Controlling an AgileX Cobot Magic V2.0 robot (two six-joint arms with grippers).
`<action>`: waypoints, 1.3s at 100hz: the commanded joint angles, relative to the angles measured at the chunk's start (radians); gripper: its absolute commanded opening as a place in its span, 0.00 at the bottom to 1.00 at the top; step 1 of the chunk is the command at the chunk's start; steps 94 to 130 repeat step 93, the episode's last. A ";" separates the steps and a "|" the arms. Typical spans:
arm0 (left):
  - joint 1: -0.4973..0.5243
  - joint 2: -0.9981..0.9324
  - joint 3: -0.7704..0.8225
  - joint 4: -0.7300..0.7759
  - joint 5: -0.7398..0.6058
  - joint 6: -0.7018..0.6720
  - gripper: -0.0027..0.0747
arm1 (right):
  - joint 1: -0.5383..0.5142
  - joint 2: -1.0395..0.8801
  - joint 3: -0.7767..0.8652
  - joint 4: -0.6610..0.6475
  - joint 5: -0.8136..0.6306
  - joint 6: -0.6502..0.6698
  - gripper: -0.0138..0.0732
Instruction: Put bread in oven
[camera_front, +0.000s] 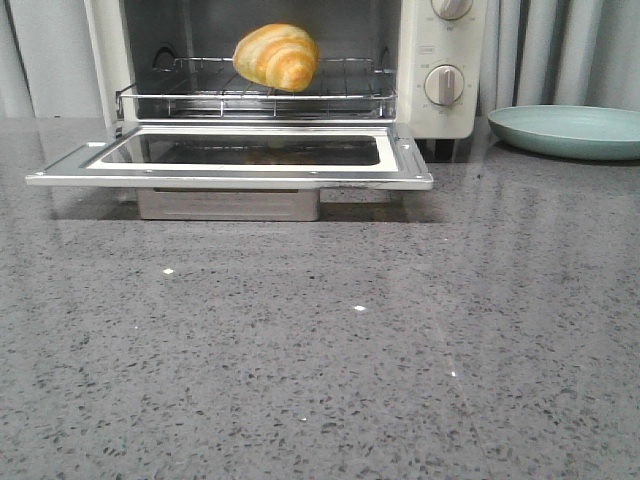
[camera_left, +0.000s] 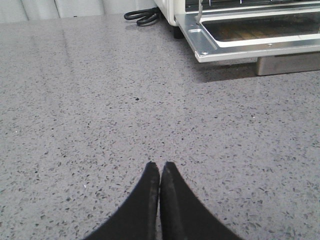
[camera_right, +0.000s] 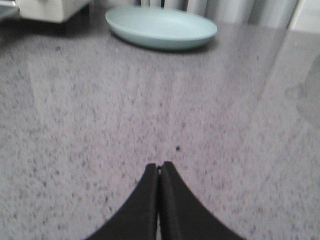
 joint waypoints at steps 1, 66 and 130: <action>0.000 -0.028 0.022 -0.007 -0.080 -0.011 0.01 | -0.007 0.014 0.025 -0.002 -0.006 0.001 0.10; 0.000 -0.028 0.022 -0.007 -0.080 -0.011 0.01 | -0.007 -0.036 0.025 -0.002 0.009 0.001 0.10; 0.000 -0.028 0.022 -0.007 -0.080 -0.011 0.01 | -0.007 -0.036 0.025 -0.002 0.010 0.001 0.10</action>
